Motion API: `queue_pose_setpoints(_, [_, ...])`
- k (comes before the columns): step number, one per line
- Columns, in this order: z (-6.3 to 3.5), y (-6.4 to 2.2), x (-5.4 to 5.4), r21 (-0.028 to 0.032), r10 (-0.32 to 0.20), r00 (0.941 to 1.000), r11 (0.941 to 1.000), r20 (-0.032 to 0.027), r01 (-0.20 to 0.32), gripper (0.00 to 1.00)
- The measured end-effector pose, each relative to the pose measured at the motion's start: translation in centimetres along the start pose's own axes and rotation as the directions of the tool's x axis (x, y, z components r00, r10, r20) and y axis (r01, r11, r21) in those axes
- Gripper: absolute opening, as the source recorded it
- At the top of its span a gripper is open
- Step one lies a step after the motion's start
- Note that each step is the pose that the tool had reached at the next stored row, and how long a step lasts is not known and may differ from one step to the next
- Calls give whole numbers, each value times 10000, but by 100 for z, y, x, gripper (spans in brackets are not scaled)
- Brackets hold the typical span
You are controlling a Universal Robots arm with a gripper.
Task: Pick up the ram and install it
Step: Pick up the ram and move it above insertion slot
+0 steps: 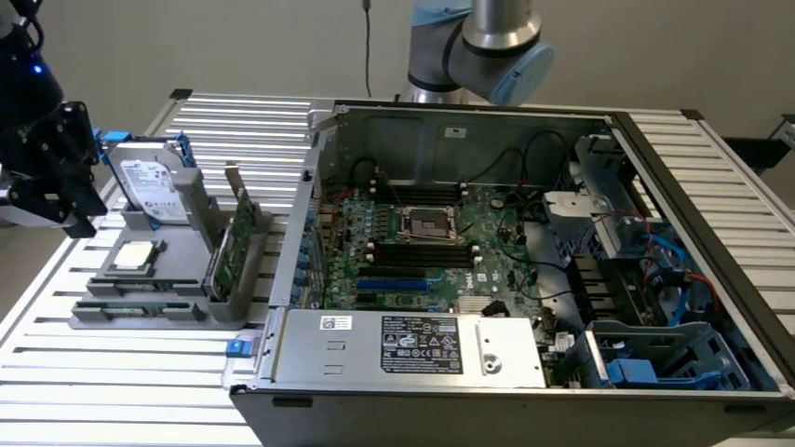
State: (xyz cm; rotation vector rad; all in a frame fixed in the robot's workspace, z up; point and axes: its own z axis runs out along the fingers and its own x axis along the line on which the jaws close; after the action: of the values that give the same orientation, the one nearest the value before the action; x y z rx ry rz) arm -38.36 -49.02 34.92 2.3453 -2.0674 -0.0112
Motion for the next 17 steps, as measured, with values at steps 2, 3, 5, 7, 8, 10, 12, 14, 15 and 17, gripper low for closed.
queue_pose_setpoints(2, [37,8,73,-2,-15,10000,10000,2,15,36])
queue_pose_setpoints(3, [55,12,106,-3,-26,10000,10000,3,26,36])
queue_pose_setpoints(5, [94,17,148,-1,-58,10000,10000,4,58,36])
queue_pose_setpoints(7, [130,18,160,-2,-111,9999,9999,3,111,36])
queue_pose_setpoints(8, [147,19,160,-3,-149,9999,9999,2,149,36])
queue_pose_setpoints(10, [184,18,161,-2,-227,9997,9997,1,227,36])
queue_pose_setpoints(12, [220,16,161,-2,-285,9996,9996,0,285,36])
queue_pose_setpoints(14, [256,16,160,-1,-323,9995,9995,-1,323,36])
queue_pose_setpoints(15, [274,16,161,-1,-334,9994,9994,-1,334,36])
queue_pose_setpoints(17, [311,15,160,-2,-341,9994,9994,-2,341,36])
